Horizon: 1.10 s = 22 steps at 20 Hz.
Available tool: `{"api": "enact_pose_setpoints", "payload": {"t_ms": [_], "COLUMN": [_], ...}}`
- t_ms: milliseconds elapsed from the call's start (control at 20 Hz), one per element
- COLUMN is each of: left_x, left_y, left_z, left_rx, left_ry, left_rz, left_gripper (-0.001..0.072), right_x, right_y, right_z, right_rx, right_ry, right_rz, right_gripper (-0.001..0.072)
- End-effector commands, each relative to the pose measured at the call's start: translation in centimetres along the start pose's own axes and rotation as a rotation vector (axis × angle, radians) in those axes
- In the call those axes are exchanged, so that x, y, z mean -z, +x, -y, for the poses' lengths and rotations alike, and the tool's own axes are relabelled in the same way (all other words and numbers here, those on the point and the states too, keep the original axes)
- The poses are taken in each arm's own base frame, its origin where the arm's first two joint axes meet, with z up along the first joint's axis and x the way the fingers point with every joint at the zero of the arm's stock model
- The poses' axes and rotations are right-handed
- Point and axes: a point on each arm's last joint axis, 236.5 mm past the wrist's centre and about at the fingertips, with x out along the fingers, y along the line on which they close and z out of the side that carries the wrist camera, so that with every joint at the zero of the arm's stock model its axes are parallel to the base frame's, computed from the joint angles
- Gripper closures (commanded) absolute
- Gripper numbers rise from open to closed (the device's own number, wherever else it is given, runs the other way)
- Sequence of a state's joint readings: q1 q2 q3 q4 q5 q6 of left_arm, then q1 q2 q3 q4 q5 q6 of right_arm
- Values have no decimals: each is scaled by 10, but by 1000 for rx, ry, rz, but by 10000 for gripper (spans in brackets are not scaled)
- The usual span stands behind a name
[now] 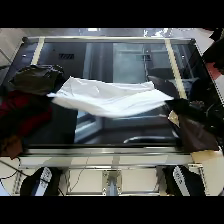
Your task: Fold the shirts.
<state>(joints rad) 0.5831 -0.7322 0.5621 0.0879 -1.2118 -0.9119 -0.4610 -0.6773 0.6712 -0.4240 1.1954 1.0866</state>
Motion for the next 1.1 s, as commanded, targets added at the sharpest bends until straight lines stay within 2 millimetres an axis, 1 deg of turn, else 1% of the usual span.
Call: {"api": "enact_pose_setpoints", "payload": {"t_ms": [0, 50, 100, 200, 250, 300, 350, 400, 450, 500, 550, 600, 650, 700, 750, 800, 850, 900, 950, 1050], "left_x": [-52, -51, -49, -40, -34, -31, -34, -44, -55, -65, -73, -79, -80, -81, -83, -85, -86, -84, -82, -73], "left_y": [-75, -86, -89, -89, -89, -88, -90, -99, -114, -129, -143, -149, -147, -139, -123, -102, -77, -49, -24, 26], "left_z": [153, 181, 208, 266, 291, 308, 312, 309, 306, 304, 299, 287, 267, 246, 230, 219, 203, 180, 154, 84], "left_rx": [238, 224, 229, 267, 269, 214, 106, -47, -171, -259, -332, -390, -447, -502, -521, -517, -519, -530, -553, -620], "left_ry": [286, 358, 417, 564, 649, 749, 835, 896, 928, 962, 994, 990, 974, 966, 955, 941, 921, 906, 878, 797], "left_rz": [397, 423, 416, 346, 307, 270, 246, 248, 272, 300, 321, 314, 258, 186, 123, 67, -1, -88, -169, -349], "left_gripper": [694, 694, 694, 694, 694, 694, 693, 693, 693, 694, 694, 694, 693, 694, 694, 693, 693, 693, 693, 693], "right_x": [-11, -18, -25, -37, -43, -51, -58, -66, -73, -79, -84, -90, -98, -106, -117, -126, -134, -140, -144, -147], "right_y": [-76, -103, -131, -184, -208, -229, -246, -257, -261, -256, -248, -237, -225, -212, -198, -183, -164, -143, -121, -78], "right_z": [-110, -136, -160, -202, -218, -230, -238, -240, -239, -233, -223, -207, -190, -176, -163, -151, -139, -127, -113, -69], "right_rx": [54, 120, 194, 328, 395, 457, 513, 560, 581, 585, 586, 589, 590, 579, 559, 532, 487, 433, 375, 300], "right_ry": [-381, -489, -595, -742, -802, -846, -874, -886, -882, -869, -847, -813, -774, -728, -694, -662, -623, -579, -528, -392], "right_rz": [102, 181, 263, 413, 471, 526, 568, 592, 589, 561, 518, 454, 392, 346, 301, 260, 212, 161, 107, -11], "right_gripper": [697, 698, 699, 701, 702, 702, 702, 702, 702, 702, 703, 703, 702, 702, 702, 702, 702, 701, 702, 701]}}
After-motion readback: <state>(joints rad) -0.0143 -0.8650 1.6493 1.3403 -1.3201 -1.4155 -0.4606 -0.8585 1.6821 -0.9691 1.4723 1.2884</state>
